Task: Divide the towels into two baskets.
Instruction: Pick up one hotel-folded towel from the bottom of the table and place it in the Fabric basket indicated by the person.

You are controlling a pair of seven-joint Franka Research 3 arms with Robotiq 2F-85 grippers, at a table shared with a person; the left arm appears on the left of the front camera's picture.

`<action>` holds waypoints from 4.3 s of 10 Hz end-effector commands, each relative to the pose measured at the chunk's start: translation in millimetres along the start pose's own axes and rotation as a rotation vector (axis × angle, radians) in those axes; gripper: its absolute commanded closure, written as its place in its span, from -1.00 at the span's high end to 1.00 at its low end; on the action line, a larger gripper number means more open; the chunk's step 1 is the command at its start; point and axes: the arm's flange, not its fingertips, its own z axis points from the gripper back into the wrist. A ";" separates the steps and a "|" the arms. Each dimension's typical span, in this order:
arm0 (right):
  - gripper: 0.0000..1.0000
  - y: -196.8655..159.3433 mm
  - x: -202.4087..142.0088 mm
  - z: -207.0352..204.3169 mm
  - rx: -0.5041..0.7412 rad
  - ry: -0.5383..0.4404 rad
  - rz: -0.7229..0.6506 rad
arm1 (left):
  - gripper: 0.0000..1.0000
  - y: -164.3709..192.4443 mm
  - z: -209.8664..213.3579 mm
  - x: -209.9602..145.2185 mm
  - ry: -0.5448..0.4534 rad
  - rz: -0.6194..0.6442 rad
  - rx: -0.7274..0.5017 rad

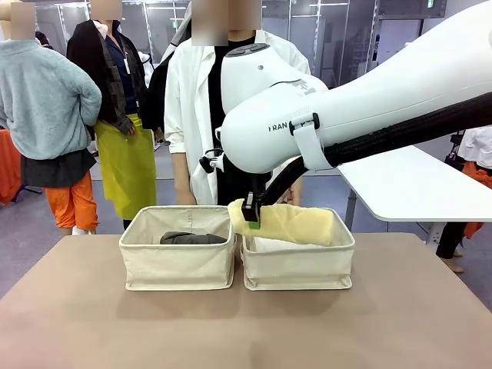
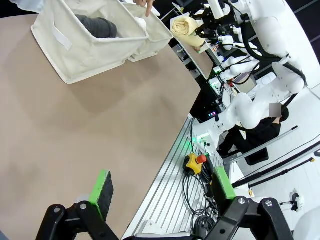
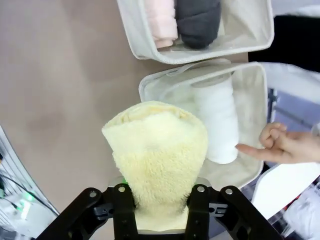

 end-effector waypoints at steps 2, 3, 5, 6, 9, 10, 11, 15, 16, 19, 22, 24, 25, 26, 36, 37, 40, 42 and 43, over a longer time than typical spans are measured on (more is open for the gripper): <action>-0.58 -18.0 -10.8 -7.0 -0.001 -0.029 -0.015 | 1.00 -5.1 -0.4 -2.9 -0.015 -0.014 -0.007; -0.58 -8.1 -3.3 -2.9 -0.002 0.006 0.036 | 1.00 -5.1 -0.4 -2.9 -0.015 -0.014 -0.007; -0.58 -8.1 -3.3 -2.9 -0.002 0.006 0.036 | 1.00 -5.1 -0.4 -2.9 -0.015 -0.014 -0.007; -0.26 -14.7 -6.9 -8.1 0.000 0.005 0.027 | 1.00 -5.1 -0.4 -2.9 -0.015 -0.014 -0.007; -0.26 -53.1 -17.7 -29.4 -0.060 -0.009 0.185 | 1.00 -5.1 -0.4 -2.9 -0.015 -0.014 -0.007; -0.26 -67.1 -16.8 -39.6 -0.048 0.021 0.229 | 1.00 -5.1 -0.4 -2.9 -0.015 -0.014 -0.007; -0.26 -79.3 -16.6 -49.1 -0.019 0.013 0.258 | 1.00 -5.1 -0.4 -2.9 -0.015 -0.014 -0.007; -0.26 -105.5 2.4 -99.3 0.076 0.075 0.257 | 1.00 -5.1 -0.4 -2.9 -0.015 -0.014 -0.007; -0.26 -107.0 4.6 -107.1 0.095 0.087 0.253 | 1.00 -5.1 -0.4 -2.9 -0.015 -0.014 -0.007; 0.67 -103.1 7.9 -119.7 0.126 0.108 0.250 | 1.00 -5.1 -0.4 -2.9 -0.015 -0.014 -0.007; 0.90 -100.7 7.9 -115.7 0.134 0.118 0.233 | 1.00 -5.1 -0.4 -2.9 -0.015 -0.014 -0.007; 1.00 -100.1 6.0 -110.9 0.131 0.118 0.225 | 1.00 -5.1 -0.4 -2.9 -0.015 -0.014 -0.007; 1.00 -100.8 1.7 -108.8 0.133 0.111 0.217 | 1.00 -5.1 -0.4 -2.9 -0.015 -0.014 -0.007; 1.00 -105.0 -8.9 -115.5 0.137 0.171 0.126 | 1.00 -5.1 -0.4 -2.9 -0.015 -0.014 -0.007; 1.00 -104.5 4.7 -113.5 0.139 0.094 0.249 | 1.00 -5.1 -0.4 -2.9 -0.015 -0.014 -0.007; 1.00 -103.5 4.2 -114.9 0.145 0.103 0.228 | 1.00 -5.1 -0.4 -2.9 -0.015 -0.014 -0.007; 1.00 -103.8 -48.2 -60.3 0.280 -0.031 0.076 | 1.00 -5.1 -0.4 -2.9 -0.015 -0.014 -0.007; 1.00 -101.5 -108.6 -39.6 0.387 -0.138 -0.063 | 1.00 -5.1 -0.4 -2.9 -0.015 -0.014 -0.007; 1.00 -99.6 -144.6 -40.2 0.455 -0.218 -0.142 | 1.00 -5.1 -0.4 -2.9 -0.015 -0.014 -0.007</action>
